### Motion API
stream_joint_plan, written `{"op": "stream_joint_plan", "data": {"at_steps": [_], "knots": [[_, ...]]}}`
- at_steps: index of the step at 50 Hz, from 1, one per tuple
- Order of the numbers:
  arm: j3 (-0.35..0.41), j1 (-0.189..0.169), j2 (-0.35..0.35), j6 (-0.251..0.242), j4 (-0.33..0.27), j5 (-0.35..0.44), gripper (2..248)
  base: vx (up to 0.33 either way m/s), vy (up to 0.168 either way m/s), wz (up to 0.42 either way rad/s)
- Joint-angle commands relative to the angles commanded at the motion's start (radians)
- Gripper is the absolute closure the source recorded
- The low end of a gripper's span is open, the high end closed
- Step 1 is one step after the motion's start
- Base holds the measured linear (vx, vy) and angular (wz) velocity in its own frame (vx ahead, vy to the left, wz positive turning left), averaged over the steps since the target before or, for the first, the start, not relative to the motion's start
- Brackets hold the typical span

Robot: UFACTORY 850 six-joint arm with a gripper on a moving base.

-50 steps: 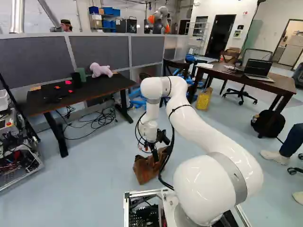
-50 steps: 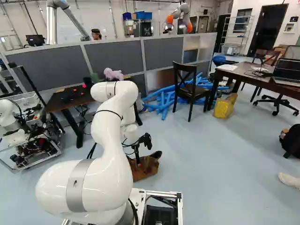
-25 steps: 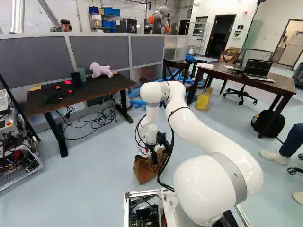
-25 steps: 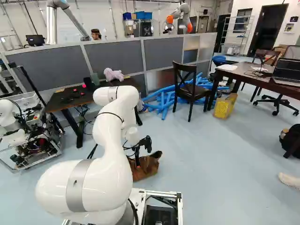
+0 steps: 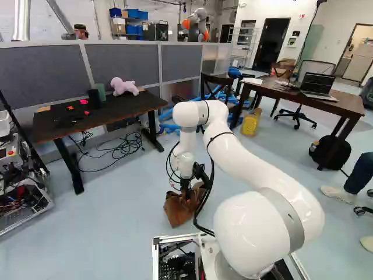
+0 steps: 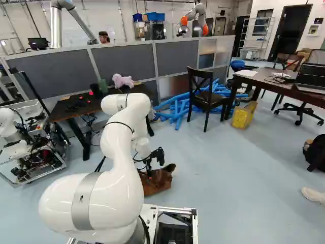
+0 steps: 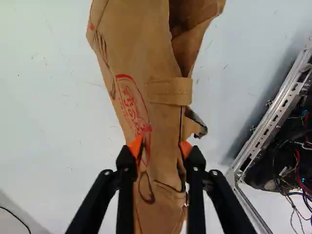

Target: Pick up the bag on the ground and place it on the table

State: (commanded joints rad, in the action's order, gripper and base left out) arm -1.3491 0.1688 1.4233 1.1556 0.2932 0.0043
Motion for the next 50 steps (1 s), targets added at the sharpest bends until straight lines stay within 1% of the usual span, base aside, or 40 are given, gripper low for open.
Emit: {"op": "stream_joint_plan", "data": {"at_steps": [1, 6, 7, 11, 12, 16, 17, 27, 50], "knots": [[0.0, 0.0, 0.0, 0.0, 0.0, 0.0, 148, 0.0, 0.0, 0.0], [0.0, 0.0, 0.0, 0.0, 0.0, 0.0, 148, 0.0, 0.0, 0.0], [0.0, 0.0, 0.0, 0.0, 0.0, 0.0, 186, 0.0, 0.0, 0.0], [0.0, 0.0, 0.0, 0.0, 0.0, 0.0, 186, 0.0, 0.0, 0.0], [0.0, 0.0, 0.0, 0.0, 0.0, 0.0, 223, 0.0, 0.0, 0.0], [0.0, 0.0, 0.0, 0.0, 0.0, 0.0, 223, 0.0, 0.0, 0.0], [0.0, 0.0, 0.0, 0.0, 0.0, 0.0, 229, 0.0, 0.0, 0.0], [0.004, 0.0, -0.004, 0.0, 0.0, 0.0, 229, 0.0, 0.0, 0.0], [0.076, 0.0, -0.085, 0.0, 0.0, 0.0, 229, 0.0, 0.0, 0.0]]}}
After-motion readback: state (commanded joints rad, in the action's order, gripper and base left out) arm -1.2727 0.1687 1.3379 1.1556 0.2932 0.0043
